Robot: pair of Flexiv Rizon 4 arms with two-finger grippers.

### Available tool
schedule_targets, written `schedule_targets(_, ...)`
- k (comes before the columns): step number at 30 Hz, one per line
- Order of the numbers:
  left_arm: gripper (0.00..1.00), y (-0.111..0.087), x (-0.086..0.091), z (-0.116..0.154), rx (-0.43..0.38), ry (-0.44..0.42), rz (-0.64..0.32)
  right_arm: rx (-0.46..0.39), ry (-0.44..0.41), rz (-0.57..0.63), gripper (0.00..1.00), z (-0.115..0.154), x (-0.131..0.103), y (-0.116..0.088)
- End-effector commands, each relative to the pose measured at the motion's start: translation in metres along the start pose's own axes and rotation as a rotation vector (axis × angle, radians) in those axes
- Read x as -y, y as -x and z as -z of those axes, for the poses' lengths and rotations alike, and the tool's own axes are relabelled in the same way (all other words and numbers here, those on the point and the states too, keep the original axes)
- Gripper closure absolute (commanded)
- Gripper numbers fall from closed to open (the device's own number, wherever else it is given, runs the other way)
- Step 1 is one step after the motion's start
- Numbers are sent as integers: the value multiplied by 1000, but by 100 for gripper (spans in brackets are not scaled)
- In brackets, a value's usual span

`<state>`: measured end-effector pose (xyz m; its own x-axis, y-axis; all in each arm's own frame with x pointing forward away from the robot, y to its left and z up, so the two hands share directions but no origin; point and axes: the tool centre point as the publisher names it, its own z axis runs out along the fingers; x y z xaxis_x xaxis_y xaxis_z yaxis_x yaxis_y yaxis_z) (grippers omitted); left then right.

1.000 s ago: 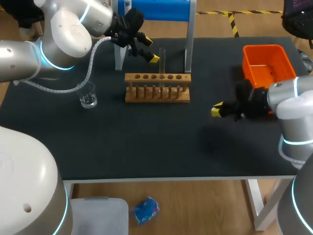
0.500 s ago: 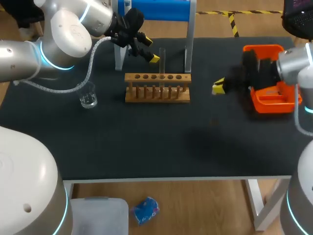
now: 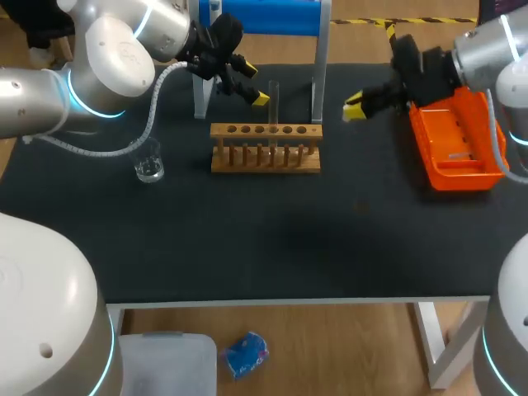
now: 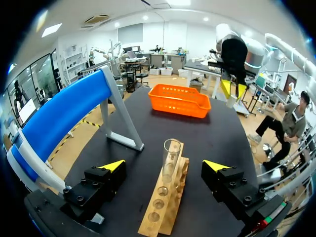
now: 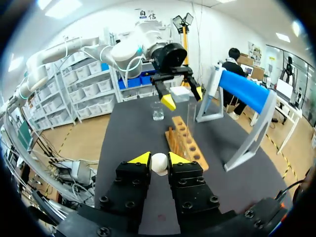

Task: Invert the test tube, pick up the pipette, mount the tip to pipette, aspirate from beaker and dispense into the tube, eject the tip, return the pipette, and cap with the stopper.

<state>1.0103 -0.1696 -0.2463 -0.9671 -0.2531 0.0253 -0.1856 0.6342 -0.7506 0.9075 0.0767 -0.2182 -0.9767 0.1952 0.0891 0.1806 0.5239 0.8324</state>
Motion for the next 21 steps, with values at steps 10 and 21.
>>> schedule_targets(10,0,1,1,1,-5,6,2,4,-21,5,100,-5,-12,6)
schedule_targets(21,0,1,1,1,-5,6,2,-38,-11,24,100,-19,-22,22)
